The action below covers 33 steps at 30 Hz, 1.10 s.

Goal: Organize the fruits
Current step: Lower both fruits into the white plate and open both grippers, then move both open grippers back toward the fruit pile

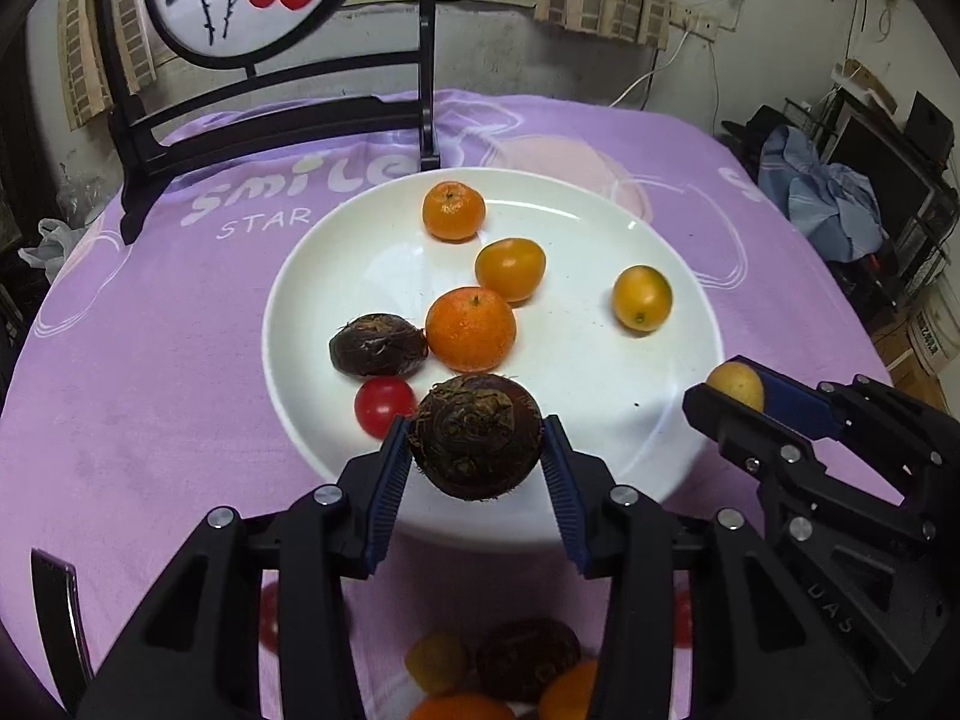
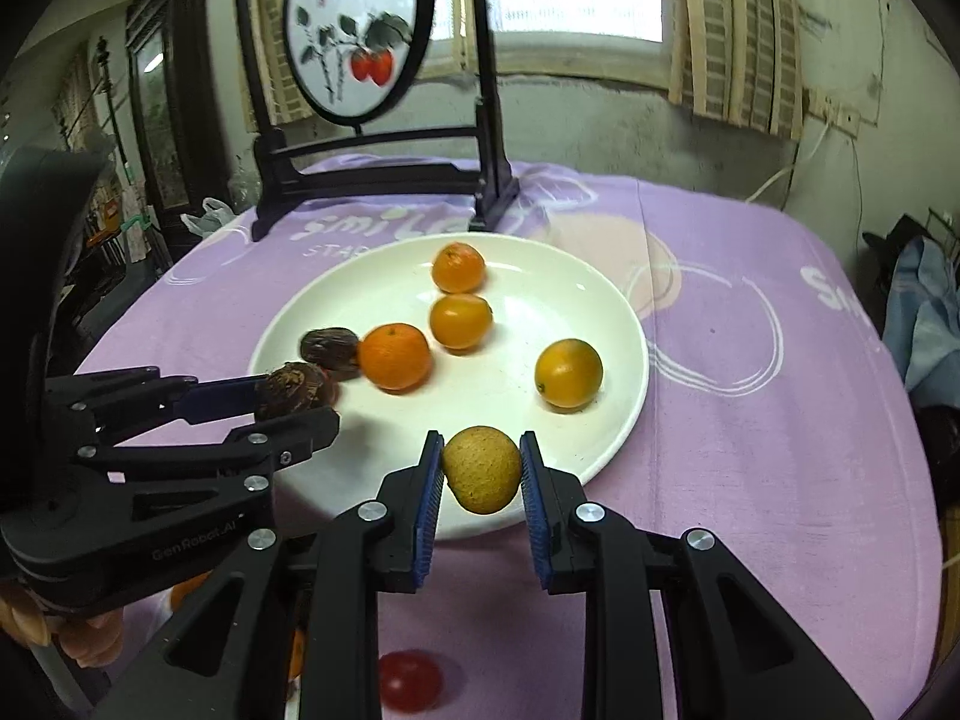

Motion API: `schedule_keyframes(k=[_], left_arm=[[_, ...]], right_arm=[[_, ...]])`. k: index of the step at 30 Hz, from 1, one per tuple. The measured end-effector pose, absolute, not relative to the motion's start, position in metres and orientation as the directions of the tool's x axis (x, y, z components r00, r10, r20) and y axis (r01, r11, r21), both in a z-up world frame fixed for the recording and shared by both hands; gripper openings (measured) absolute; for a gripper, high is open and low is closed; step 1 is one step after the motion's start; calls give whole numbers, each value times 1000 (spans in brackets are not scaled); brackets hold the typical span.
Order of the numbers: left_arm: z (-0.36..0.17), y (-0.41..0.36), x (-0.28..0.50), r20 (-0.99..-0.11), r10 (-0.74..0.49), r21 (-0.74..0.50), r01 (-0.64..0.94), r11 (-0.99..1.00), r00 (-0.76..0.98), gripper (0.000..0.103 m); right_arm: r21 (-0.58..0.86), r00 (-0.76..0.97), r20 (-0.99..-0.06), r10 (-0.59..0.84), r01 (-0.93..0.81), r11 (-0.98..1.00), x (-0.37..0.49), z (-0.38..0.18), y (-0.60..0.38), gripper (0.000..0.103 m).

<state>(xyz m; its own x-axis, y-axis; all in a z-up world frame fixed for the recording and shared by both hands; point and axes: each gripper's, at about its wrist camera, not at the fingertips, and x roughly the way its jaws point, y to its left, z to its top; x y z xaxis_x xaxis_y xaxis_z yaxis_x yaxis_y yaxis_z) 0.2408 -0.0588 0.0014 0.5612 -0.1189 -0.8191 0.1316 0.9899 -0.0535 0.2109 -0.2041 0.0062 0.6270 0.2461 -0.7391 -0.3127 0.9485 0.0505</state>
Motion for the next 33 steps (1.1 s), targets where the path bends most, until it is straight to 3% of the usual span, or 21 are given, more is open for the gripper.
schedule_keyframes(k=[7, 11, 15, 17, 22, 28, 33], left_arm=[[-9, -56, 262, -824, -126, -87, 97, 992, 552, 44], [-2, -52, 261, -814, -101, -73, 72, 995, 571, 57], [16, -44, 244, -784, -126, -88, 93, 992, 608, 66], [23, -39, 233, -771, -119, -86, 84, 993, 626, 71], [31, -24, 196, -754, -121, -93, 77, 993, 646, 81], [22, 0, 149, -764, -184, -173, 78, 982, 619, 83], [8, 12, 117, -765, -158, -147, 70, 987, 625, 88]], right_arm=[[45, 604, -765, 222, -295, 955, 227, -10, -199, 26], [69, 616, -758, 215, -252, 965, 229, -9, -206, 48], [99, 621, -748, 234, -244, 965, 217, -3, -216, 50], [111, 622, -746, 239, -238, 965, 208, -2, -220, 57], [111, 615, -752, 240, -241, 964, 179, -3, -225, 60], [91, 610, -755, 240, -265, 960, 126, -12, -223, 60], [89, 585, -771, 251, -291, 953, 91, -18, -218, 61]])
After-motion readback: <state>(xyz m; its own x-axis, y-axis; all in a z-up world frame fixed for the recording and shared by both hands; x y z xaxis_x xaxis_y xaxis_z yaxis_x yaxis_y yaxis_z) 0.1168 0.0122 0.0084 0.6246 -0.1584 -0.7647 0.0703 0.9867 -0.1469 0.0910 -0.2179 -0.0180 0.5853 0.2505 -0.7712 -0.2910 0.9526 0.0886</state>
